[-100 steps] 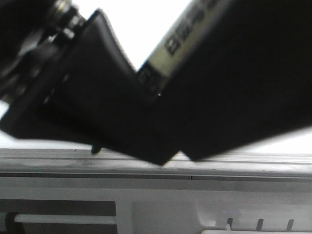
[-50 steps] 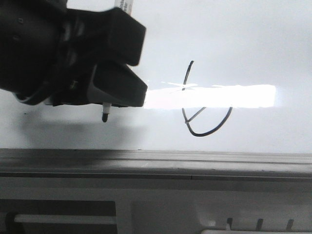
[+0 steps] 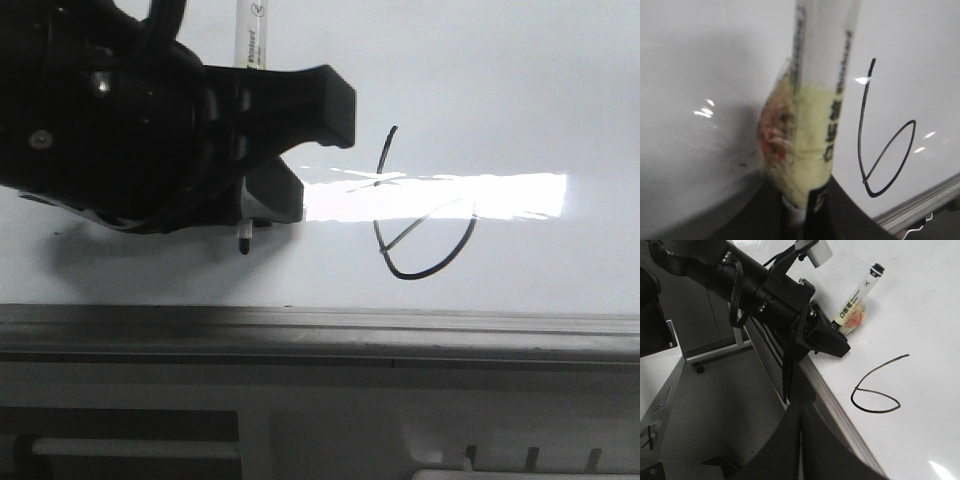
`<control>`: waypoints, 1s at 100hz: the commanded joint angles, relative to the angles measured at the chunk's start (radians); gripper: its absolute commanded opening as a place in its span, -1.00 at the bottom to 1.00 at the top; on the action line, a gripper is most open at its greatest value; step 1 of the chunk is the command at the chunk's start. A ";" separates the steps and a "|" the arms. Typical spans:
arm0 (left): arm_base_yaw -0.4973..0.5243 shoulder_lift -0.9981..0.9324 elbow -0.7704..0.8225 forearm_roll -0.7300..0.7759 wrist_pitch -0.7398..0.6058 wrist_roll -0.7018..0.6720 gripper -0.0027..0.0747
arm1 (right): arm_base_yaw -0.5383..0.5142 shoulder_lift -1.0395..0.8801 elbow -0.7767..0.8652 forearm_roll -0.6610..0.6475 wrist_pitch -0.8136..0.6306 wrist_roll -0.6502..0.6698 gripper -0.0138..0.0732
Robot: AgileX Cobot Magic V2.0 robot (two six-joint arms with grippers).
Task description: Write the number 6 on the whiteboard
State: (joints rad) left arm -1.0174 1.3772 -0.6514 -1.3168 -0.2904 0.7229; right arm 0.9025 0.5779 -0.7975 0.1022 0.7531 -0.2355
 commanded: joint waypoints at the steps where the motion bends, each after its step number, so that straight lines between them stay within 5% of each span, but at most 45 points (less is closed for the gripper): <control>1: 0.011 0.015 -0.009 -0.054 -0.103 -0.005 -0.98 | -0.008 0.001 -0.025 -0.005 -0.067 0.013 -0.81; 15: 0.011 0.015 -0.009 -0.090 -0.101 -0.005 -0.91 | -0.008 0.001 -0.025 -0.005 -0.067 0.027 -0.81; 41: 0.013 0.015 -0.009 -0.145 -0.105 -0.005 -0.17 | -0.008 0.001 -0.025 -0.005 -0.072 0.027 -0.81; 64: 0.015 0.015 -0.009 -0.145 -0.111 -0.005 -0.13 | -0.008 0.001 -0.025 -0.003 -0.079 0.043 -0.81; 86: 0.015 0.015 -0.009 -0.147 -0.113 -0.005 0.53 | -0.008 0.001 -0.025 0.007 -0.080 0.050 -0.81; 100: 0.015 0.015 -0.009 -0.147 -0.113 -0.005 0.62 | -0.008 0.001 -0.025 0.007 -0.087 0.050 -0.81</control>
State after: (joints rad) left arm -1.0269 1.3753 -0.6705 -1.4216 -0.2541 0.7210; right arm 0.9025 0.5779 -0.7975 0.1022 0.7477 -0.1886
